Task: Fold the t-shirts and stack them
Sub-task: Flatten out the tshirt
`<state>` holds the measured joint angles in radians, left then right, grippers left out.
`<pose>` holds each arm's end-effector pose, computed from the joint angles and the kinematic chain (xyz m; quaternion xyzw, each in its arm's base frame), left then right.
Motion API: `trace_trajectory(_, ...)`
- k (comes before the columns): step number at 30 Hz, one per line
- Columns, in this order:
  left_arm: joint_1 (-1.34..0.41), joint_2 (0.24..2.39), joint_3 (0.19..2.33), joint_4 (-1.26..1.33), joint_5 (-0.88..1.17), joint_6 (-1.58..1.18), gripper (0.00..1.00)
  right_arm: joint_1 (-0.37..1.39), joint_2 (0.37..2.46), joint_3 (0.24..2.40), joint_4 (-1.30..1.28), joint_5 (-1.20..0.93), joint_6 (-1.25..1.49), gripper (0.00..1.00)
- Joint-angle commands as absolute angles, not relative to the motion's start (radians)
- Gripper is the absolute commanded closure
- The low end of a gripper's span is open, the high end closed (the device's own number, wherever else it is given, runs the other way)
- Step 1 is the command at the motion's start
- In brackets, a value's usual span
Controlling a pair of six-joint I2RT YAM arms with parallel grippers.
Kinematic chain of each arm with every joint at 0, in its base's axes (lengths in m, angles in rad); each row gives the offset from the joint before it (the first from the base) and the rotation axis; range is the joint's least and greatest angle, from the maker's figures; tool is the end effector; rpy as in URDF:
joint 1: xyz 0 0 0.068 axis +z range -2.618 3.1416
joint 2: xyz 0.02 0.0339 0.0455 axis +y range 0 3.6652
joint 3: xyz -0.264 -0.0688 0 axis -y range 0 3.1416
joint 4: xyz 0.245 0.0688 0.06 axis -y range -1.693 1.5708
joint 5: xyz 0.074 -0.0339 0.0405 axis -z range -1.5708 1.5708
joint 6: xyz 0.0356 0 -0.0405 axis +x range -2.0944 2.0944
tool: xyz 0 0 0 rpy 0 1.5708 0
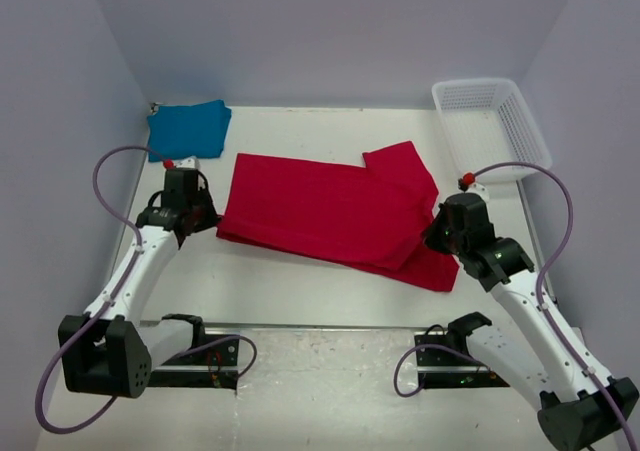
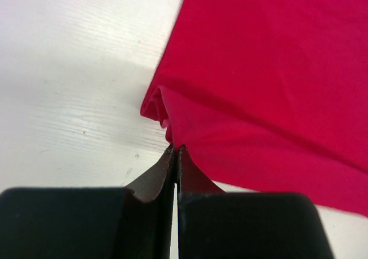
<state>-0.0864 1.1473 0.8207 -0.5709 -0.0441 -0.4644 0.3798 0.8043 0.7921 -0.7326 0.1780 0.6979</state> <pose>0.2304 -0.0184 0.2467 -0.1844 0.9255 -0.0698 0.3235 0.1535 0.0545 0.2868 0.1797 0.8951 0.1353 0.3849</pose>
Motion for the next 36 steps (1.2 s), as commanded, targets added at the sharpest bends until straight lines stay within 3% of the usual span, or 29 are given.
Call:
trace_trajectory(1, -0.086, 1.040, 0.860, -0.575, -0.132, -0.466, 1.00, 0.384, 0.788, 0.825, -0.675, 0.227, 0.652, 1.00)
trace_trajectory(10, -0.086, 1.020, 1.105, -0.259, 0.133, -0.370, 1.00, 0.385, 1.031, 1.150, -0.400, 0.256, 0.329, 1.00)
trace_trajectory(16, -0.086, 1.011, 1.403, -0.353, 0.178, -0.318, 1.00, 0.436, 1.075, 1.619, -0.570, 0.218, 0.229, 1.00)
trace_trajectory(20, -0.086, 0.919, 1.491, -0.361, 0.167, -0.292, 1.00, 0.486, 1.045, 1.862, -0.675, 0.169, 0.178, 1.00)
trace_trajectory(26, -0.086, 0.850, 1.560, -0.285, 0.101, -0.255, 1.00, 0.518, 1.005, 2.019, -0.703, 0.036, 0.150, 1.00)
trace_trajectory(31, -0.086, 0.960, 1.647, -0.230, 0.043, -0.230, 1.00, 0.518, 1.086, 2.161, -0.681, 0.023, 0.107, 1.00)
trace_trajectory(36, -0.084, 1.132, 1.678, -0.085, -0.052, -0.201, 1.00, 0.517, 1.326, 2.299, -0.606, 0.099, -0.014, 1.00)
